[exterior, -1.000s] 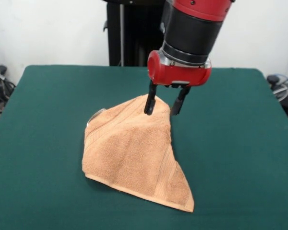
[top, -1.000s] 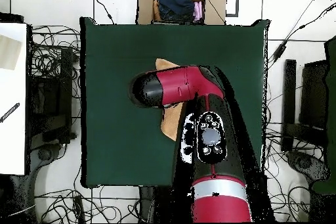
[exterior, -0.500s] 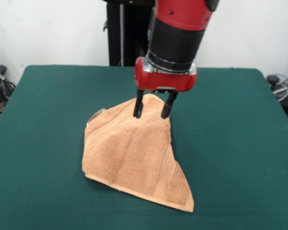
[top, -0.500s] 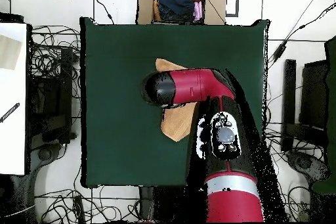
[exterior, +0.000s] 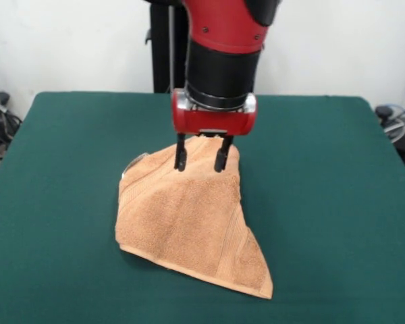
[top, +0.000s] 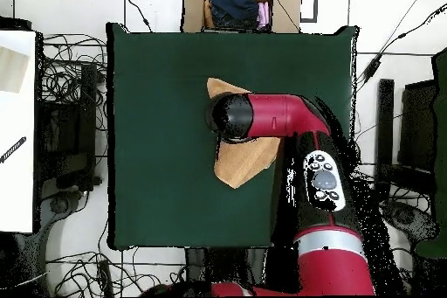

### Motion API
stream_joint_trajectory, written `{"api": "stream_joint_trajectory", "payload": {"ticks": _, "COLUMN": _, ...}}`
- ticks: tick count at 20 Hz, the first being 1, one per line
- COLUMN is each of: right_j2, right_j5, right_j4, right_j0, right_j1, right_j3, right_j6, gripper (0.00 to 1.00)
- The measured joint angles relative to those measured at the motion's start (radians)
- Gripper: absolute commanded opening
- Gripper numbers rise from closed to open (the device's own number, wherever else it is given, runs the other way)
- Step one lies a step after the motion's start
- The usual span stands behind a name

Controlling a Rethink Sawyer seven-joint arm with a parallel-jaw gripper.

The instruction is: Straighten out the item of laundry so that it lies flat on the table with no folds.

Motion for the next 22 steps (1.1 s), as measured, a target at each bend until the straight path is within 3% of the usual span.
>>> {"api": "stream_joint_trajectory", "payload": {"ticks": 11, "right_j2": 0.096, "right_j5": 0.000, "right_j4": 0.103, "right_j0": -0.129, "right_j1": 0.006, "right_j3": 0.038, "right_j6": 0.000, "gripper": 1.00}}
{"api": "stream_joint_trajectory", "payload": {"ticks": 22, "right_j2": 0.186, "right_j5": 0.000, "right_j4": 0.118, "right_j0": -0.168, "right_j1": 0.021, "right_j3": 0.065, "right_j6": 0.000, "gripper": 1.00}}
